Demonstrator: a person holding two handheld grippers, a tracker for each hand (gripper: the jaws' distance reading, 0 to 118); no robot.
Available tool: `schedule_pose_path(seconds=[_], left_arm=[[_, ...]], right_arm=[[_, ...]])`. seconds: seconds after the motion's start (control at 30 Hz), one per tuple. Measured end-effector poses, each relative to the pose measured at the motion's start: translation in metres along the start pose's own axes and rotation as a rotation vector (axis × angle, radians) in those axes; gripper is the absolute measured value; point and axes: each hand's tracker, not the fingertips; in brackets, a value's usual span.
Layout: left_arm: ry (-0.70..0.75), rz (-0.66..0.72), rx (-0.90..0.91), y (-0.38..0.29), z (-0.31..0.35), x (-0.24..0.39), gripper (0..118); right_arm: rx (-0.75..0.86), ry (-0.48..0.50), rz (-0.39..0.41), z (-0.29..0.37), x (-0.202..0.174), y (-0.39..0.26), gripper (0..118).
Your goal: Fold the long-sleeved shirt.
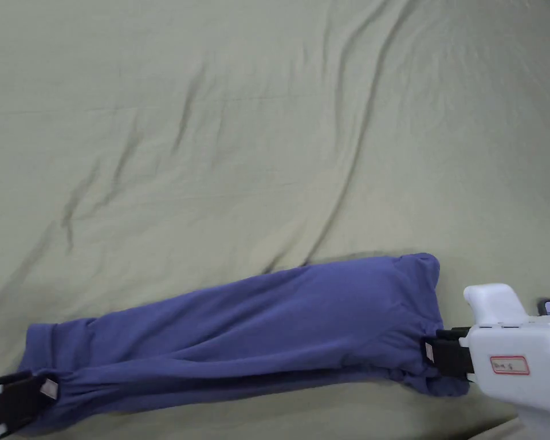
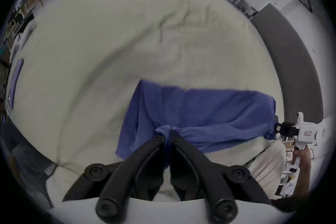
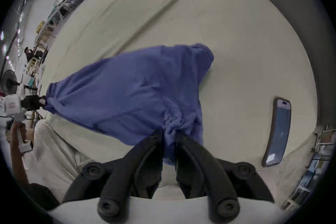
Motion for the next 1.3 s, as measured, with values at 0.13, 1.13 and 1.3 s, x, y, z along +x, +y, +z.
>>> schedule_pose_path(seconds=[0.13, 1.13, 1.3], left_arm=[[0.041, 0.034, -0.015, -0.003, -0.014, -0.006, 1], [-0.513, 0.258, 0.12, 0.008, 0.043, -0.066, 0], [-0.543, 0.341, 0.064, 0.025, 0.004, -0.11, 118]], right_arm=[[-0.026, -0.005, -0.029, -0.003, 0.0, 0.006, 15], [0.214, 0.334, 0.086, 0.08, -0.093, 0.001, 3], [0.163, 0.488, 0.089, 0.063, -0.098, 0.003, 3]])
